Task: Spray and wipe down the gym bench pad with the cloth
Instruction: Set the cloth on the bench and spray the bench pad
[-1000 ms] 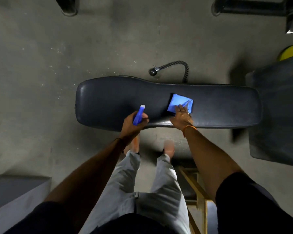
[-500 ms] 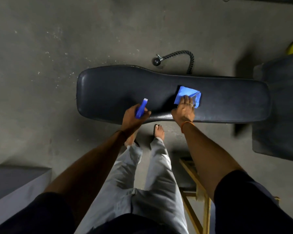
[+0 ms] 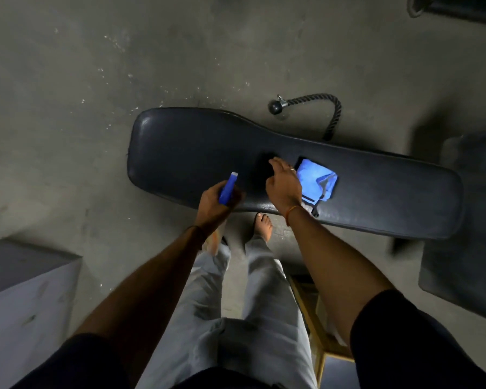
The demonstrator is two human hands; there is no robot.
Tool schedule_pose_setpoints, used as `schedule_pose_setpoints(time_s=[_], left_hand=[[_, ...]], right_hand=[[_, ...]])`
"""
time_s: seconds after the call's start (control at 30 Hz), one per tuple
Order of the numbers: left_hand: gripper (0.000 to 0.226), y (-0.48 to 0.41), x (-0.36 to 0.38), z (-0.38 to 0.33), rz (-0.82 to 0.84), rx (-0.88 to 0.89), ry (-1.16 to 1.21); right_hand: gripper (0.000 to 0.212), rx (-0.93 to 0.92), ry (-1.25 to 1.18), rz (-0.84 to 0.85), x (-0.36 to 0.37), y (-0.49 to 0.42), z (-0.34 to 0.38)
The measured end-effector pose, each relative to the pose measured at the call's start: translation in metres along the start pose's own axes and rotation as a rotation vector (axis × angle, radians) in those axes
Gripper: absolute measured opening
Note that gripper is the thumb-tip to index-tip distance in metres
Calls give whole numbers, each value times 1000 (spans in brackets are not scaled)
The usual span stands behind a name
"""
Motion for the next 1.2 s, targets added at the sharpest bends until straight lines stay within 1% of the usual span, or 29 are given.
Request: schedule_pose_setpoints(time_s=[0.13, 0.23, 0.3, 0.43, 0.6, 0.77, 0.8, 0.87, 0.9, 1.03, 1.2], left_hand=[[26, 5, -21, 22, -159, -51, -36], [35, 10, -35, 42, -209, -76, -38], [38, 12, -46, 56, -242, -94, -14], [29, 11, -70, 73, -334, -97, 8], [22, 13, -102, 99, -414, -109, 13], [42, 29, -128, 113, -490, -114, 21], [37, 33, -132, 119, -494, -125, 28], [16, 40, -141, 131, -516, -151, 43], [11, 43, -147, 135, -540, -168, 46], [27, 54, -166, 130, -634, -202, -1], [26, 58, -167, 140, -601, -246, 64]], right_hand=[[59, -123, 60, 51, 21, -22, 24], [62, -214, 121, 72, 44, -37, 46], [65, -252, 159, 43, 57, -48, 63], [67, -251, 206, -44, 80, -69, 87], [63, -286, 367, -155, 99, -61, 78], [64, -283, 414, -176, 101, -59, 78], [64, -279, 415, -176, 100, -58, 78], [63, -273, 410, -185, 99, -57, 78], [63, -273, 406, -188, 99, -57, 78], [63, -279, 395, -196, 98, -58, 79], [62, -281, 389, -207, 98, -57, 79]])
Point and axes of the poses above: each hand's wrist, its own y-axis away from the middle knuckle, its own x-axis out of the palm, z = x × y, the point moved 8 cm from there along -y, towards the middle knuckle, and after that the axes turned 6 degrees about y, right-handed, at the moved point
